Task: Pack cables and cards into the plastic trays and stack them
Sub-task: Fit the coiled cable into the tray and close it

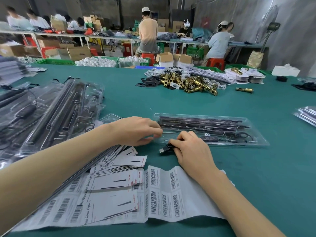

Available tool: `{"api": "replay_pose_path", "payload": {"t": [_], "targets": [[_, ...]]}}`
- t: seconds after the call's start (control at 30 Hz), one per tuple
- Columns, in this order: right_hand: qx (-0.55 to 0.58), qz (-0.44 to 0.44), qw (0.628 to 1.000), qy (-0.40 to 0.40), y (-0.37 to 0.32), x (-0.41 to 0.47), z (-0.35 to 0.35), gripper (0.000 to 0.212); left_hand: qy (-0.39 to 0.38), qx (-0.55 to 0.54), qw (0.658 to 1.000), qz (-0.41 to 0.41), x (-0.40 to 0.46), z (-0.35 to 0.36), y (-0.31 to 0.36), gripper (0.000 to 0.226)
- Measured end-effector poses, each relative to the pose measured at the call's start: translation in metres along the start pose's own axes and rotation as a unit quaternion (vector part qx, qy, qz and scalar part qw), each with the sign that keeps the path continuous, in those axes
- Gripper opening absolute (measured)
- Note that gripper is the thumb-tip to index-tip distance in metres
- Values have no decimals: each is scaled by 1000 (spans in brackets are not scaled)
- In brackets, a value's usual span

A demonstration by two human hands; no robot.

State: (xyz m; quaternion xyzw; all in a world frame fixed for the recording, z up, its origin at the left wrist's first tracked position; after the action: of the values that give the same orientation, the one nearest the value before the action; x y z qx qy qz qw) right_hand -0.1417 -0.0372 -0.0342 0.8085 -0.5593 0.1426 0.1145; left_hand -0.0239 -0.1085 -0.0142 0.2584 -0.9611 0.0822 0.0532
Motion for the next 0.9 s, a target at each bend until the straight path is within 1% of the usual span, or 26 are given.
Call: {"api": "replay_pose_path", "payload": {"t": [0.07, 0.13, 0.2, 0.23, 0.3, 0.37, 0.4, 0.43, 0.47, 0.57, 0.6, 0.67, 0.7, 0.73, 0.77, 0.8, 0.83, 0.87, 0.9], "targets": [[-3, 0, 1000, 9, -2, 0, -2, 24, 55, 15, 998, 2, 1, -4, 8, 7], [-15, 0, 1000, 5, -3, 0, -2, 23, 103, -28, 994, -28, 5, -11, 10, 8], [-28, 0, 999, 16, -4, -1, -4, 22, 145, -95, 981, -90, 8, -17, 3, 15], [-33, 3, 999, 20, -4, -2, -5, 22, 163, -137, 968, -135, 7, -17, -3, 20], [-37, 10, 999, 7, -4, -1, -2, 26, 196, -204, 928, -244, 0, -12, -15, 36], [-32, 14, 999, 1, -3, -1, 1, 28, 222, -255, 869, -362, -9, -3, -23, 49], [-30, 17, 999, 1, -2, -1, 2, 28, 221, -285, 840, -406, -12, 3, -26, 51], [-33, 19, 999, 0, 0, 0, 2, 27, 212, -308, 821, -431, -12, 8, -27, 50], [-39, 19, 999, 1, 1, 0, 2, 27, 204, -325, 811, -441, -12, 11, -26, 46], [-37, 13, 999, -2, 2, 0, 2, 30, 200, -399, 772, -453, -20, 17, -28, 28], [-33, 13, 999, -4, 3, 2, 1, 31, 195, -415, 765, -452, -23, 19, -28, 22], [-32, 13, 999, -5, 2, 4, -1, 32, 157, -441, 775, -424, -24, 25, -21, 10], [-36, 13, 999, -5, 2, 5, -2, 32, 127, -462, 784, -395, -21, 27, -15, 8], [-39, 12, 999, -6, 2, 6, -2, 31, 95, -477, 796, -360, -18, 28, -6, 9], [-39, 15, 999, -7, 2, 6, -3, 29, 75, -469, 817, -327, -16, 27, 3, 16], [-42, 17, 999, -10, 2, 6, -3, 27, 79, -437, 844, -301, -15, 23, 9, 26], [-48, 17, 999, -14, 3, 6, -3, 25, 101, -396, 868, -283, -14, 19, 12, 34], [-51, 16, 998, -18, 3, 7, -3, 24, 129, -360, 884, -267, -12, 13, 15, 37], [-51, 16, 998, -21, 4, 7, -2, 23, 152, -338, 893, -253, -11, 8, 17, 36]]}}
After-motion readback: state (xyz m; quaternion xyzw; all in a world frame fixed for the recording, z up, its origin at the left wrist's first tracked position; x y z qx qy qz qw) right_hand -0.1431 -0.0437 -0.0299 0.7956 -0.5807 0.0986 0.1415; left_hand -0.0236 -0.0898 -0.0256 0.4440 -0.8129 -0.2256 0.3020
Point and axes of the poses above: each hand's wrist, its own x-axis towards the middle knuckle, its own z-axis out of the palm, y = z × x, the point moved 8 cm from there along x, towards the middle knuckle, and after that the axes turned 14 degrees about -z, right-handed, at the moved point
